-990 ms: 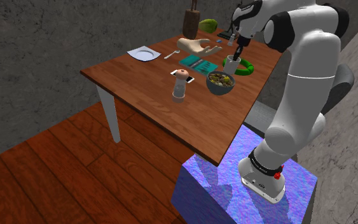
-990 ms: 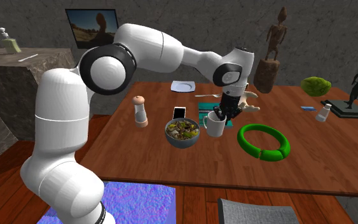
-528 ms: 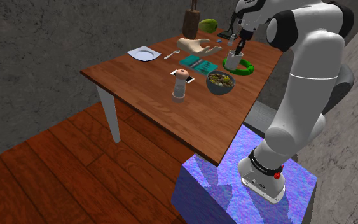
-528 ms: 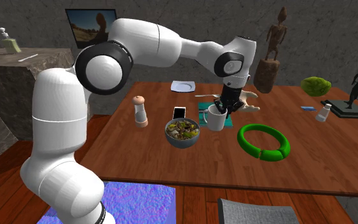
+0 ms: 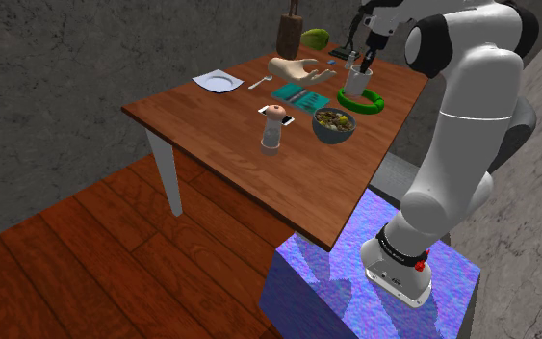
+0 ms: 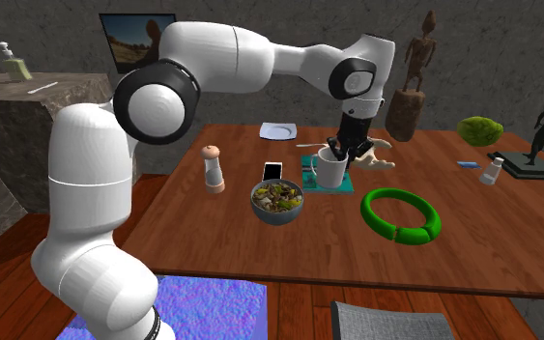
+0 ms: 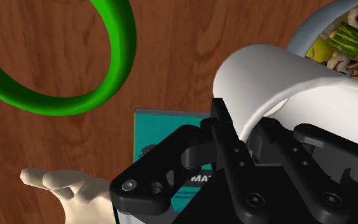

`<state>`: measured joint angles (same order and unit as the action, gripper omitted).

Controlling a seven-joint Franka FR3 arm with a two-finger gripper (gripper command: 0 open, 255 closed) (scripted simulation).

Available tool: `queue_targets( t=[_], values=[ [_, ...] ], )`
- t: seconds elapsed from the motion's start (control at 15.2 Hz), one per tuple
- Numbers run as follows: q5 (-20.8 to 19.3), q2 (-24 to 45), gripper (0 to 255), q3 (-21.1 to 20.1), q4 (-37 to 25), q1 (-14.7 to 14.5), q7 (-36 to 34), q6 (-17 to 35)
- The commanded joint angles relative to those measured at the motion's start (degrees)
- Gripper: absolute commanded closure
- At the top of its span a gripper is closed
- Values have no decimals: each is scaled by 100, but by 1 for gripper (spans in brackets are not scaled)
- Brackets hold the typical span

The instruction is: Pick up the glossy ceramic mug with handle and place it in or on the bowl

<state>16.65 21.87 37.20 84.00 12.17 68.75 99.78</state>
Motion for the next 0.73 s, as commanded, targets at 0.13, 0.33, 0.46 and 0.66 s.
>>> queue_targets(
  t=[0.13,0.33,0.46,0.66],
  values=[
    [-22,-22,255,17,-288,37,-35,-301],
    [-300,-527,255,52,277,-322,-283,-139],
    [-590,-1023,255,50,811,-646,-573,19],
    [-1029,-1744,255,-47,1514,-1029,-1075,190]
  ],
)
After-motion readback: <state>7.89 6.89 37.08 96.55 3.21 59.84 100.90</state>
